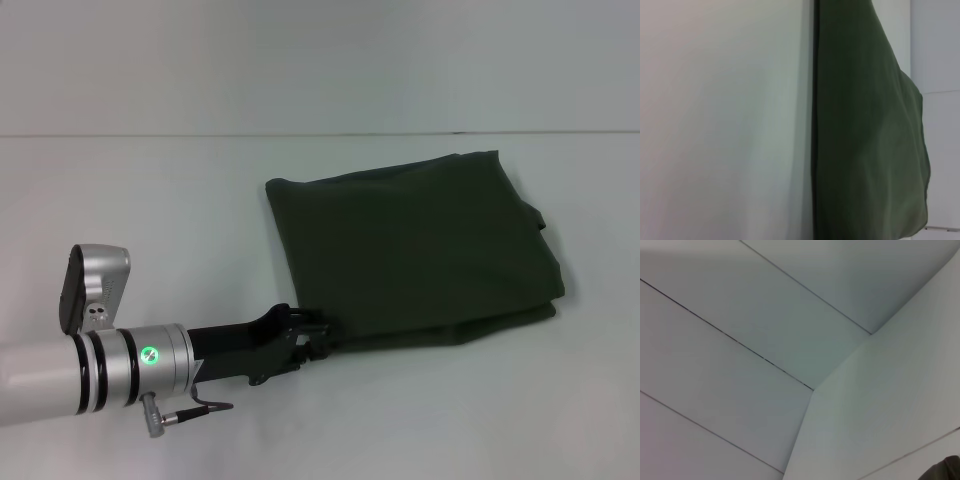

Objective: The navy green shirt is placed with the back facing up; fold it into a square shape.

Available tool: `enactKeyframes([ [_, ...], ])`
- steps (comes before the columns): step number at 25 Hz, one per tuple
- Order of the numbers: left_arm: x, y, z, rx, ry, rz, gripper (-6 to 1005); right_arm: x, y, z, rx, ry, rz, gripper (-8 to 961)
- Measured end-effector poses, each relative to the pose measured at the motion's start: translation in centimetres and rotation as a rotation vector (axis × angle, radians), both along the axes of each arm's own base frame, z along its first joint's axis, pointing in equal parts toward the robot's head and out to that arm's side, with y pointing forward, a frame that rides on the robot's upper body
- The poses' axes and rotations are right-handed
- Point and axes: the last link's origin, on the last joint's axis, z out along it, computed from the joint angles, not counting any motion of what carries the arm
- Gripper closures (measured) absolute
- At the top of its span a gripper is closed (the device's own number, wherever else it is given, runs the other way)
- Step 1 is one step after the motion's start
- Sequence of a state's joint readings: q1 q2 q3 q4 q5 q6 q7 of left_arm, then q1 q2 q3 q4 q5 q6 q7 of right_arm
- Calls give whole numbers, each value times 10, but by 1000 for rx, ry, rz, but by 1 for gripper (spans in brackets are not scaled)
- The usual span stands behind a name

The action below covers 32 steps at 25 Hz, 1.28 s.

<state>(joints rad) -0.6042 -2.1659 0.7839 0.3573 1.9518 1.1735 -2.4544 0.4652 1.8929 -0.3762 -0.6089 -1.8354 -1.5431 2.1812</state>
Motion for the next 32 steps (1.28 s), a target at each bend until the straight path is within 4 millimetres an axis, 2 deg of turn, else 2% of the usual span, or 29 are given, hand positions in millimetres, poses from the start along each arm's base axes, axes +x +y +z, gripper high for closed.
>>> enactKeyframes([
  [4,-1,-1,0,1,-1,5,480,1,-1,0,-1,4,-5,209],
  [14,-4,-4,2,7,5,-28,946,2,-2,-2,0,10,-10,209],
  [18,-16,-16,10,2,-7,-19,946,3,-3,-2,-1,13,-14,209],
  [24,-44,-27,34,32,-5,44,946,4,-4,-6,-12,18,-22,208],
  [32,-54,-32,45,27,1,54,947,6,-5,-9,-19,18,-27,208],
])
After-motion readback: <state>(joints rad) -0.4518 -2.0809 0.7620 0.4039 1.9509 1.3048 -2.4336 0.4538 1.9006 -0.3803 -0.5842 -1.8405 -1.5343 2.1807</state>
